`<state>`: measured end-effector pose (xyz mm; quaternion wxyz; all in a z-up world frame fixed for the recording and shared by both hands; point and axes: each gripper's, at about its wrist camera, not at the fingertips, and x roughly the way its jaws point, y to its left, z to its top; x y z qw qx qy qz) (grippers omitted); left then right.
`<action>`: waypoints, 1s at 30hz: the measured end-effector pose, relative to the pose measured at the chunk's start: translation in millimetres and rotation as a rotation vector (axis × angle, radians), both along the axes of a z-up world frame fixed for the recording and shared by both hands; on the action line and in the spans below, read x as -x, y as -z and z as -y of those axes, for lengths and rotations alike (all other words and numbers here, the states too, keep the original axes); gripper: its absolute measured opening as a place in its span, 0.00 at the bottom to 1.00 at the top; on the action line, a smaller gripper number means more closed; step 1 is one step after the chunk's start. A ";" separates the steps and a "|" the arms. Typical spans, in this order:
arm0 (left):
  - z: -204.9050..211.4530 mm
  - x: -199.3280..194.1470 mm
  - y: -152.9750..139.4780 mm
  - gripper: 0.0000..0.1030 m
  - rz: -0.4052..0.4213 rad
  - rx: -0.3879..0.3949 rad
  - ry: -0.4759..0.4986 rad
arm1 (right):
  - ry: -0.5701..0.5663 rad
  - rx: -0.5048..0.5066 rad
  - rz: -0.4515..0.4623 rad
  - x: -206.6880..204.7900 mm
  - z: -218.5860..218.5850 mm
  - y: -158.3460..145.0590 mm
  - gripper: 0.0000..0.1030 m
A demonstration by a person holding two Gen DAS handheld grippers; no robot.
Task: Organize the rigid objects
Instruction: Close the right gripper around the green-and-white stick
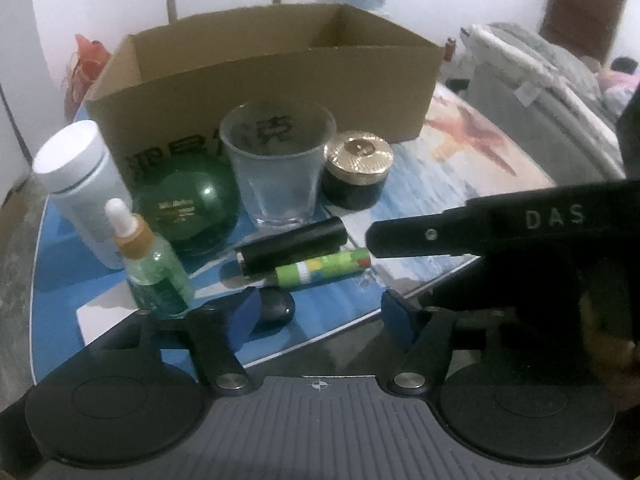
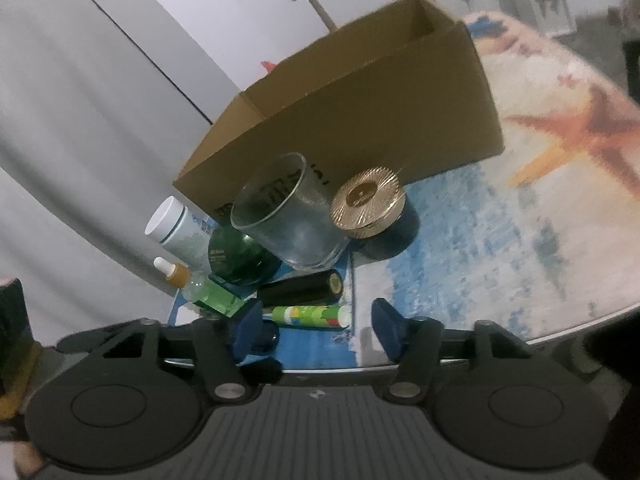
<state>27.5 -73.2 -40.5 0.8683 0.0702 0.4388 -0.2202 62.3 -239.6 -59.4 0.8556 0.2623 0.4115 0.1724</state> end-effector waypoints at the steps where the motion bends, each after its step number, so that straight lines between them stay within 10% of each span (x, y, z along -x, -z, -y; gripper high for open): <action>1: 0.4 -1.3 0.4 0.62 -0.002 -0.003 0.004 | -0.004 -0.010 -0.011 -2.4 0.1 2.5 0.52; 6: 7.6 -8.5 5.2 0.61 0.001 -0.052 0.016 | -0.015 -0.033 -0.052 -10.0 -0.5 10.3 0.35; 30: 30.3 -25.5 15.2 0.62 -0.046 -0.093 0.078 | -0.013 -0.081 -0.107 -22.9 4.0 25.3 0.33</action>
